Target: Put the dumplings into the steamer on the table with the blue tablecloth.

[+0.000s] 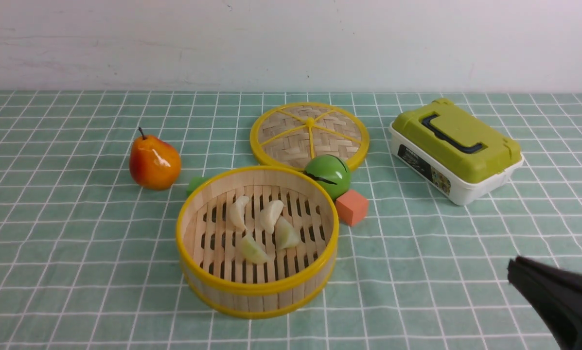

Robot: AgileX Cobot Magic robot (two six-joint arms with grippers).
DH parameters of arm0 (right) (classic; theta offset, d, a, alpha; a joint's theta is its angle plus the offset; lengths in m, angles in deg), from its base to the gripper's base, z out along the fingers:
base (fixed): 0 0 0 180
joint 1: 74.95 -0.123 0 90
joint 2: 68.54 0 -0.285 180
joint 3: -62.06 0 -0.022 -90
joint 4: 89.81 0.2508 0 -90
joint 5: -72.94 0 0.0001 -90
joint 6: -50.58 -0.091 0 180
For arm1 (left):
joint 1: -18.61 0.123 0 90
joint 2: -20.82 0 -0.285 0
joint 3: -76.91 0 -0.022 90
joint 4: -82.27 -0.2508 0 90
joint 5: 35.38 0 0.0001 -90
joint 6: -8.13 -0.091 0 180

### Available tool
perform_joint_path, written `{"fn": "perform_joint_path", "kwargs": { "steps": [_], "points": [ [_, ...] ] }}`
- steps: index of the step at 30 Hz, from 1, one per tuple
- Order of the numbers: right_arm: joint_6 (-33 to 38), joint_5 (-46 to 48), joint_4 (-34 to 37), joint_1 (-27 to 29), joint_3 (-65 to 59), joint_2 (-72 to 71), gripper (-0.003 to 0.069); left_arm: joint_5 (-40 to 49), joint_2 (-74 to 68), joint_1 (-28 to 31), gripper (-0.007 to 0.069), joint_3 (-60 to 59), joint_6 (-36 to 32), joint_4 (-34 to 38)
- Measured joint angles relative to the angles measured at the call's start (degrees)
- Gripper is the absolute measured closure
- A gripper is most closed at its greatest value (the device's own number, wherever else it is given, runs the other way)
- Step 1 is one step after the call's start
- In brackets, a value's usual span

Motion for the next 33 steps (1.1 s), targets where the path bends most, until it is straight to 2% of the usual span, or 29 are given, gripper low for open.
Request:
{"fn": "perform_joint_path", "kwargs": {
  "steps": [1, 4, 11, 14, 16, 21, 24, 29, 33],
  "points": [
    [-1.9, -6.0, 0.2, 0.0, -4.8, -2.0, 0.0673, 0.1, 0.0, 0.0, 0.0459, 0.0, 0.0, 0.0],
    [-6.3, -13.9, 0.6, 0.0, -10.8, -5.1, 0.0673, 0.0, 0.0, 0.0, 0.0459, 0.0, 0.0, 0.0],
    [-7.9, -15.5, 0.7, 0.0, -11.2, -6.7, 0.0670, 0.0, 0.0, 0.0, 0.0454, 0.0, 0.0, 0.0],
    [-5.9, -13.1, 2.2, 1.9, -11.4, -10.6, 0.0666, 0.0, 0.0, 0.0, 0.0449, 0.0, 0.0, 0.0],
    [-4.9, -10.4, 2.6, 4.1, -11.4, -13.1, 0.0666, 0.0, 0.0, 0.0, 0.0449, 0.0, 0.0, 0.0],
    [-4.1, 10.8, 2.8, 18.9, -11.5, -26.1, 0.0664, 0.0, 0.0, 0.0, 0.0449, 0.0, 0.0, 0.0],
    [-4.5, 20.1, 2.8, 25.2, -11.5, -30.2, 0.0663, 0.0, 0.0, 0.0, 0.0449, 0.0, 0.0, 0.0],
    [-5.5, 31.2, 1.4, 30.2, -11.5, -34.7, 0.0663, 0.0, 0.0, 0.0, 0.0442, 0.0, 0.0, 0.0],
    [-7.0, 36.1, 0.9, 31.0, -11.5, -35.0, 0.0663, 0.1, 0.0, 0.0, 0.0440, 0.0, 0.0, 0.0]
  ]
}}
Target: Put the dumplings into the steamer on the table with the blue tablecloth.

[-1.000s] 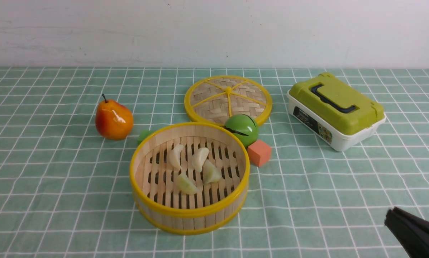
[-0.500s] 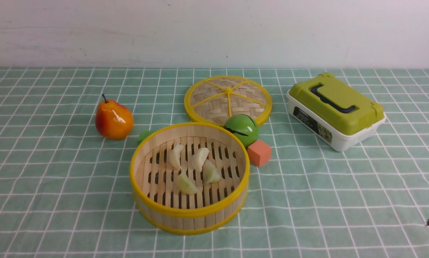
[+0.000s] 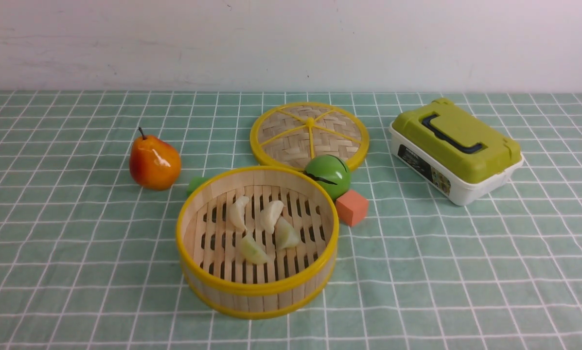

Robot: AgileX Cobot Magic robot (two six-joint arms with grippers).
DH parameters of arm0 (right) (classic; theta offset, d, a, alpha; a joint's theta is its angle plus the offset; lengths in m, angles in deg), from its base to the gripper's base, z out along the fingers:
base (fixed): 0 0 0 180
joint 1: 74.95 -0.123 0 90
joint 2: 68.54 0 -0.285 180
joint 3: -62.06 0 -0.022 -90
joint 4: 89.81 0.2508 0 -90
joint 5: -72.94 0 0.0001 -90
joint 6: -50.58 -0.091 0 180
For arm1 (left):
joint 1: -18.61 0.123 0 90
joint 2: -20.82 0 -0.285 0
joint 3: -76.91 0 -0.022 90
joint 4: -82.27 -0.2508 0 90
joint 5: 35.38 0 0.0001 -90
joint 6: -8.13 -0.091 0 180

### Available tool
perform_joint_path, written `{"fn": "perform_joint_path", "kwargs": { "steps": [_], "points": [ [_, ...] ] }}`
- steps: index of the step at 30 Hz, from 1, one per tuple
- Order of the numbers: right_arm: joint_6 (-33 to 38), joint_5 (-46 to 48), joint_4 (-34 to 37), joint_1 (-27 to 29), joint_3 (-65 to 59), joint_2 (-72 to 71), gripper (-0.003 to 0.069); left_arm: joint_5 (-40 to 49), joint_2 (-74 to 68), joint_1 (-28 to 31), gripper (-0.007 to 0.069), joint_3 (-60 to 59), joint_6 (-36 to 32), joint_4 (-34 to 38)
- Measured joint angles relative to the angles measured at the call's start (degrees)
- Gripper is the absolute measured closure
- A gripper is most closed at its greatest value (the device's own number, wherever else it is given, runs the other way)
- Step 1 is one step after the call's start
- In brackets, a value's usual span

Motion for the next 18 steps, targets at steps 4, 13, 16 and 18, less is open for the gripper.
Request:
{"fn": "perform_joint_path", "kwargs": {
  "steps": [4, 13, 16, 18],
  "points": [
    [-0.5, 2.5, 1.9, 0.1, 0.4, -0.1, 0.0659, -0.1, 0.0, 0.0, 0.0440, 0.0, 0.0, 0.0],
    [-0.9, 2.8, 2.3, 0.1, 0.5, -0.1, 0.0650, -0.1, 0.0, 0.0, 0.0440, 0.0, 0.0, 0.0],
    [-1.0, 2.8, 2.4, 0.1, 0.5, -0.1, 0.0648, -0.1, 0.0, 0.0, 0.0440, 0.0, 0.0, 0.0],
    [-1.0, 2.9, 2.4, 0.1, 0.5, -0.1, 0.0645, -0.1, 0.0, 0.0, 0.0440, 0.0, 0.0, 0.0]
  ]
}}
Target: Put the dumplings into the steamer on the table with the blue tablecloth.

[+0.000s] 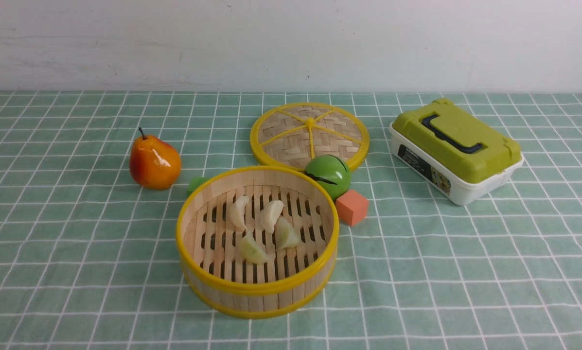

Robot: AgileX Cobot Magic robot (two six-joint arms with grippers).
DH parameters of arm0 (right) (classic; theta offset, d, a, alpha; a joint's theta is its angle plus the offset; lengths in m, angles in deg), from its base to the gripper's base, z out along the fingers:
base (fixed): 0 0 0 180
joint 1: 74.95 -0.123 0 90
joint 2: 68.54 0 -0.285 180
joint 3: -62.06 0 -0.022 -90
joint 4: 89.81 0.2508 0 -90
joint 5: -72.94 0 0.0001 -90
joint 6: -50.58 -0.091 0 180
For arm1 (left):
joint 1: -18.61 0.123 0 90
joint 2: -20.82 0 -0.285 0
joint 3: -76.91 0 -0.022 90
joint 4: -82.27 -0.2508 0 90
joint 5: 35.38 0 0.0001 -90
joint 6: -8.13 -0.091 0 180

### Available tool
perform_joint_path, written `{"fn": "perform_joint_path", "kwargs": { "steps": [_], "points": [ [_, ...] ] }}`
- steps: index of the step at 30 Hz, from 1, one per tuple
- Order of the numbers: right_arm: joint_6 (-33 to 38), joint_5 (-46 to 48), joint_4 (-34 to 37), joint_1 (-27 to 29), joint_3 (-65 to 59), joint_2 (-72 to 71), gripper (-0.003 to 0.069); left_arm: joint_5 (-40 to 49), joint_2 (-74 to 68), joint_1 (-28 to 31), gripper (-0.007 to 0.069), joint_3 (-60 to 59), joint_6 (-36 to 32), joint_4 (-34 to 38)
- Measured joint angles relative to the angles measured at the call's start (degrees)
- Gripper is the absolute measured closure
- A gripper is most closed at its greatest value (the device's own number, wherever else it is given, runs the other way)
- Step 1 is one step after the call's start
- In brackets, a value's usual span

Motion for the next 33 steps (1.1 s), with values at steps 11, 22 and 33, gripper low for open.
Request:
{"fn": "perform_joint_path", "kwargs": {
  "steps": [11, 22, 33],
  "points": [
    [-0.1, 0.0, 0.2, 0.0, 0.0, 0.0, 0.0635, -5.3, 7.7, 5.2, 0.0440, -4.0, 0.0, 1.0],
    [-0.1, 0.0, 0.2, 0.0, 0.0, 0.0, 0.0617, -27.7, 21.4, 27.6, 0.0471, -18.0, -12.1, 18.8],
    [-0.1, 0.1, 0.2, 0.0, 0.0, 0.0, 0.0599, -22.3, 21.4, 29.0, 0.0638, -26.1, -32.7, 26.6]
  ]
}}
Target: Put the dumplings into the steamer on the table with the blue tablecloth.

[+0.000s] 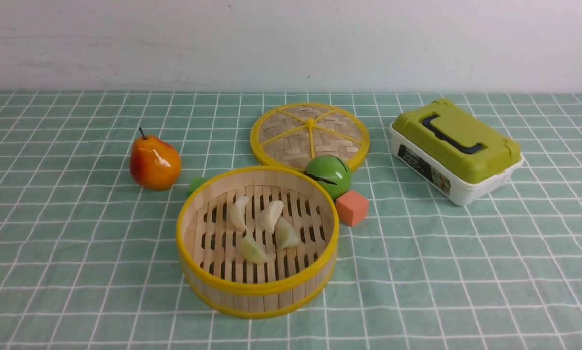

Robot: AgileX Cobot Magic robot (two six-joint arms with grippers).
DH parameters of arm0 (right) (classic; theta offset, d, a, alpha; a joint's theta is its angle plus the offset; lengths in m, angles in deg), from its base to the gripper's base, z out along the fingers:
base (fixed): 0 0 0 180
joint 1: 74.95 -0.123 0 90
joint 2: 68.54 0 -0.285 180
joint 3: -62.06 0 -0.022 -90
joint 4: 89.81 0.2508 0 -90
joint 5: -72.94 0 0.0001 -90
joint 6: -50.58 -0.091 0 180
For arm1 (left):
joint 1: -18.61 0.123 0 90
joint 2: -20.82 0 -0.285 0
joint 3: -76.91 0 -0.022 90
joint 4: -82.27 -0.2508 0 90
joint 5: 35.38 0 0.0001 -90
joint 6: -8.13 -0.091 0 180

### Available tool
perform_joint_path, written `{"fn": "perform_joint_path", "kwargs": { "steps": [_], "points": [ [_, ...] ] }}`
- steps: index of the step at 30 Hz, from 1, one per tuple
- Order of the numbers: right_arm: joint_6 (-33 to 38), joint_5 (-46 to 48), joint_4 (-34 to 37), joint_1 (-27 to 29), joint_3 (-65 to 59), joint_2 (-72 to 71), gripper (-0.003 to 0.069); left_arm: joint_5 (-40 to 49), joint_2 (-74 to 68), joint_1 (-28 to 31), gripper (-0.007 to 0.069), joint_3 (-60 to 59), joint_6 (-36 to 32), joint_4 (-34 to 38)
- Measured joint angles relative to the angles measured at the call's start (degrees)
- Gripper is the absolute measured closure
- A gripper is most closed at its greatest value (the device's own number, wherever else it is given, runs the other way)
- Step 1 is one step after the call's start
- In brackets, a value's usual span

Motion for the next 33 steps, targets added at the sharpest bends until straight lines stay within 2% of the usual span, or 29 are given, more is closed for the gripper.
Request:
{"fn": "perform_joint_path", "kwargs": {
  "steps": [7, 33],
  "points": [
    [-0.2, 0.0, 0.0, 0.0, 0.0, 0.0, 0.0589, -0.4, 0.0, 0.1, 0.0638, 0.0, -0.2, 2.6],
    [-0.2, 0.1, 0.0, 0.0, 0.0, 0.0, 0.0554, -0.4, 0.0, 0.1, 0.0638, 0.0, -0.2, 2.9]
  ]
}}
